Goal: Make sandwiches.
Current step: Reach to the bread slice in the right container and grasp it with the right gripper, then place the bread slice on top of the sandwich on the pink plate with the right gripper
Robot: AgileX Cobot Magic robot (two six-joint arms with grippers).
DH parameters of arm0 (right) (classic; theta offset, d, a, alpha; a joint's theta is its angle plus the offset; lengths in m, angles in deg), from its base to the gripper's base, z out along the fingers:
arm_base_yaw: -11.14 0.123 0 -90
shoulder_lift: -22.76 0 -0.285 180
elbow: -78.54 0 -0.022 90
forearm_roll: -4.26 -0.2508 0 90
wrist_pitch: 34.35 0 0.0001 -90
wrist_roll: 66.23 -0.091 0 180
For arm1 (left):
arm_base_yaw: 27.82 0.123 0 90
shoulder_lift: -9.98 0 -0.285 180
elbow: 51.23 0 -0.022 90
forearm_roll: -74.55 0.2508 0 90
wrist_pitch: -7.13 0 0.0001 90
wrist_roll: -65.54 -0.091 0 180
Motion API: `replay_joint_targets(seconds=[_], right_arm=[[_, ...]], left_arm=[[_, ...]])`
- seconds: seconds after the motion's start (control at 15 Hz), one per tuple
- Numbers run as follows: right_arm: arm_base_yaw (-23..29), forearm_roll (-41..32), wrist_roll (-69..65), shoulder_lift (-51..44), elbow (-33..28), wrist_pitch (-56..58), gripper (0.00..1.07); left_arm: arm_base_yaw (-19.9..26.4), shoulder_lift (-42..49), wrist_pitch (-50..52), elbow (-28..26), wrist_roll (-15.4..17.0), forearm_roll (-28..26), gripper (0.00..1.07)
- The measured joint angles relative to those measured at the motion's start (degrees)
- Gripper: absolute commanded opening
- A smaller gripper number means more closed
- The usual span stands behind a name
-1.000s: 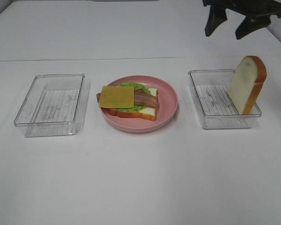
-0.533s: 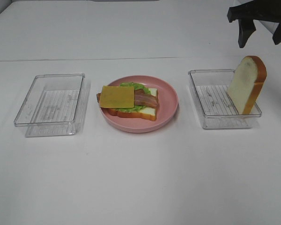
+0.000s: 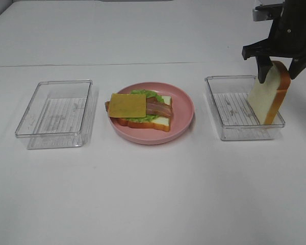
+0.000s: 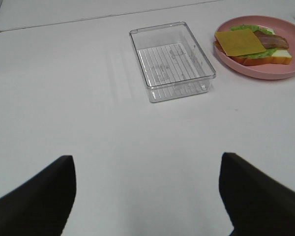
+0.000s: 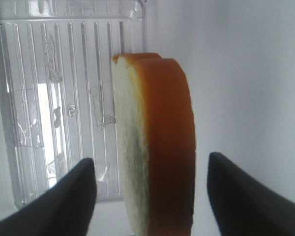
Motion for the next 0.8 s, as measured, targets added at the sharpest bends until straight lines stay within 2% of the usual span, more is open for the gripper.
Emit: replay_joint_targets(seconds=[0.13,0.4,0.6,0.8], right_arm=[[0.00,0.00,0.00,0.00,0.00,-0.17,0.03],[0.00,-0.69,0.00,-0.74,0.00,-0.23,0.00],[0.00,-4.64,0.23,-4.93,0.00,-0.29,0.00],[0.00,-15.99,2.98,-10.43,0.00,-0.86,0.00]], left_arm=[[0.00,0.00,0.00,0.00,0.00,0.00,0.76],[0.00,0.00,0.00,0.00,0.00,0.00,0.76],[0.00,0.00,0.00,0.00,0.00,0.00,0.76],[0.00,0.00,0.00,0.00,0.00,0.00,0.76]])
